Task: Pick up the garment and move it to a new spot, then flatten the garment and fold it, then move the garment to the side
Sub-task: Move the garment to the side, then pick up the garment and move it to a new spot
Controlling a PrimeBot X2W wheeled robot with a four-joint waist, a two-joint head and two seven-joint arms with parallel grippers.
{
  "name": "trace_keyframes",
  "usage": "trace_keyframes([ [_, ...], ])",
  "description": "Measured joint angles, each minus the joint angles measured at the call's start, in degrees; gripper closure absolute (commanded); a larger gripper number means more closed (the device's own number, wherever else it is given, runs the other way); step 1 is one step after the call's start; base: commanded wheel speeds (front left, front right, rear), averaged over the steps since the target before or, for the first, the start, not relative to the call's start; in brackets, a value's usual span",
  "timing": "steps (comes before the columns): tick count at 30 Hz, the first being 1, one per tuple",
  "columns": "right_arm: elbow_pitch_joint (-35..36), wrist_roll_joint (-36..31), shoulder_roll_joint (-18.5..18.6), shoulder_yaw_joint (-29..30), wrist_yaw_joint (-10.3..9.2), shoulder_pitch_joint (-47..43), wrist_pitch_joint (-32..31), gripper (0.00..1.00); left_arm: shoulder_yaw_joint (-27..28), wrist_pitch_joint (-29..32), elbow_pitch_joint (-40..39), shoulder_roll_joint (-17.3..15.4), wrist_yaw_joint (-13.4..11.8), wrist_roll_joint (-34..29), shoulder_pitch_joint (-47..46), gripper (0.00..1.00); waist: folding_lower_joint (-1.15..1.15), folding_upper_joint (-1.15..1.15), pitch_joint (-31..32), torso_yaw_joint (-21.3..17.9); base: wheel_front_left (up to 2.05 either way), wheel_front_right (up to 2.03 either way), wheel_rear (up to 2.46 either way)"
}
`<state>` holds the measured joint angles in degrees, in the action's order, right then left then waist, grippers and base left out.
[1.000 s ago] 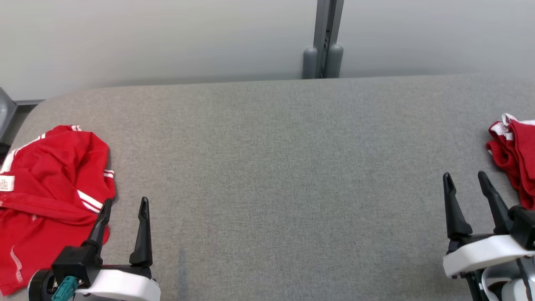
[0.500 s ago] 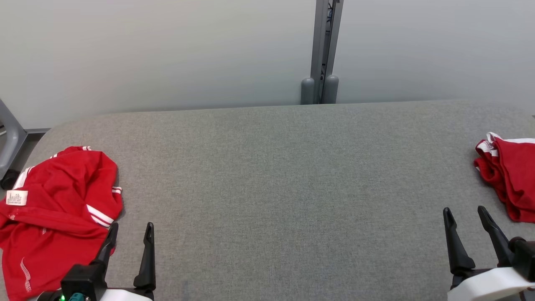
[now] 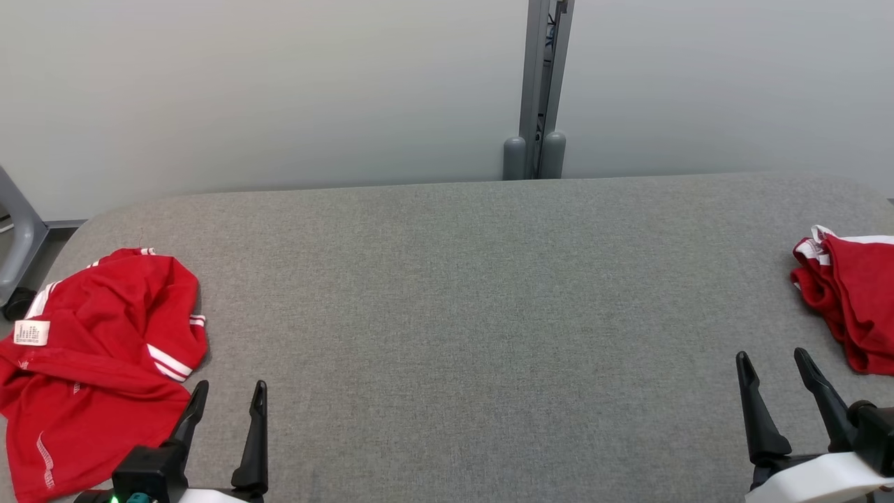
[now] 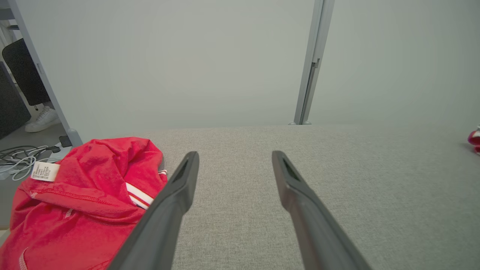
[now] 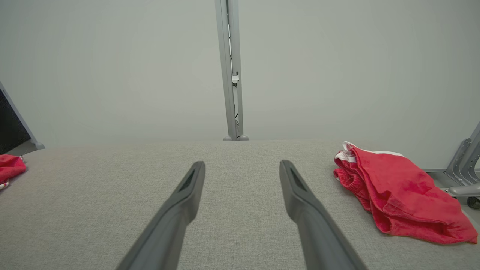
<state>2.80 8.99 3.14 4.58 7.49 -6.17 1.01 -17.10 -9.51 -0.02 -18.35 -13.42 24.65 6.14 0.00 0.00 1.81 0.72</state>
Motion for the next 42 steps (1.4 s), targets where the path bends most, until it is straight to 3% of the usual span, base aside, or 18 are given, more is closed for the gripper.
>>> trace_keyframes([
  [29, 0.0, 0.1, -0.2, 0.3, 0.0, 0.0, 0.0, 0.0, -0.7, 0.2, -0.2, -0.3, -0.6, 0.3, -0.6, 0.0, 0.0, 0.0, -0.4, 0.9, 0.0, 0.0, 0.0],
  [35, 0.6, 0.1, -0.2, 0.0, 0.0, -0.1, 0.0, 0.0, -0.8, -0.2, 0.1, -0.3, -0.5, 0.6, -1.9, 0.0, 0.0, 0.0, -0.7, 3.6, 0.0, 0.0, 0.0],
  [42, 2.3, 0.2, -0.3, -1.9, 0.0, 0.1, -0.3, 0.0, -0.5, -1.2, 1.6, 0.1, 0.3, 1.2, -4.6, 0.0, 0.0, 0.0, -1.7, 10.2, 0.0, 0.0, 0.0],
])
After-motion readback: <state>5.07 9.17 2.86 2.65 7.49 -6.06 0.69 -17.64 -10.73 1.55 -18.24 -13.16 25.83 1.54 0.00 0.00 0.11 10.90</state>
